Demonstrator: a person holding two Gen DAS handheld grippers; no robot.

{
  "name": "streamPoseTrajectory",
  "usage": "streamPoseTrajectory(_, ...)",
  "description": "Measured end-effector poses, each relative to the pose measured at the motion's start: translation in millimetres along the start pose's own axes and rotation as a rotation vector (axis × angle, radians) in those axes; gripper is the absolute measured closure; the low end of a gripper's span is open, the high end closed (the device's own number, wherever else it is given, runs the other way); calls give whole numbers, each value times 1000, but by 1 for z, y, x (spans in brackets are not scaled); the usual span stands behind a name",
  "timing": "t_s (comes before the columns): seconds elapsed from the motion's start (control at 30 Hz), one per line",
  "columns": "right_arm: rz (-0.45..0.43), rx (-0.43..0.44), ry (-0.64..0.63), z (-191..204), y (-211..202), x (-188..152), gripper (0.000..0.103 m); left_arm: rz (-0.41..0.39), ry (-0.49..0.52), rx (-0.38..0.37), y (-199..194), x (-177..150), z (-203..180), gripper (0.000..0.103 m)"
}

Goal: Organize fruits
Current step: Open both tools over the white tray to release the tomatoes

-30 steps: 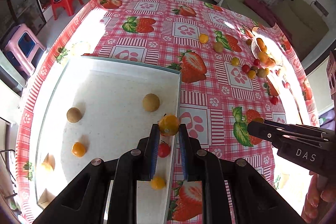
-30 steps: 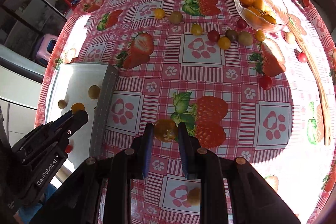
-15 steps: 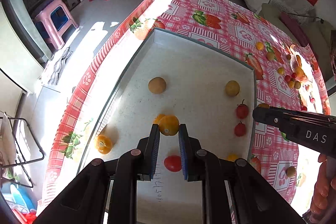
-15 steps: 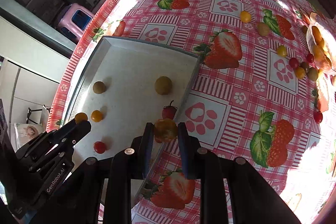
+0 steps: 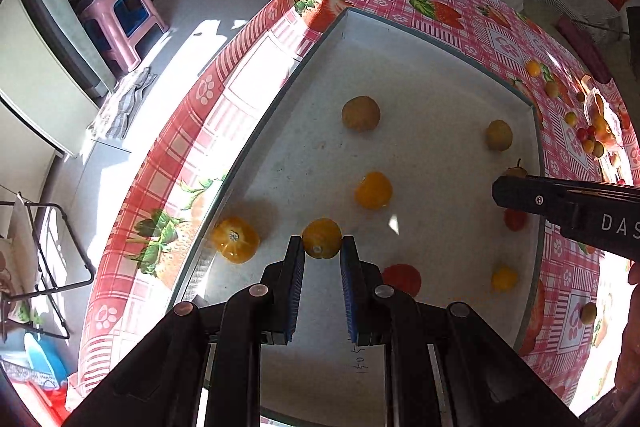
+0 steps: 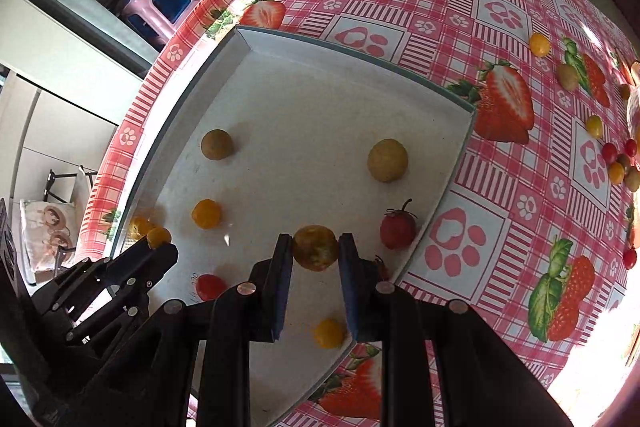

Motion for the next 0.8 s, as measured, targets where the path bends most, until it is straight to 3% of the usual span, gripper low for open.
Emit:
streamPoseTrajectory(0.27, 16, -24, -13, 0, 10, 0, 77, 43, 31, 32, 8, -4, -1, 83)
streamPoseTrajectory(0.8, 20, -72, -39, 2, 27, 2, 77, 50, 51, 51, 9, -3, -5, 83)
Point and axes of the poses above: each gripper's, at about its wrist camera, not at the fingertips, and y roughly the way its jaws point, z to its left, x to its top, the point moved 6 cm from there along y, roughly the way its jaws point, and after that the axes turned 15 degrees about y, right-handed, at the moved point
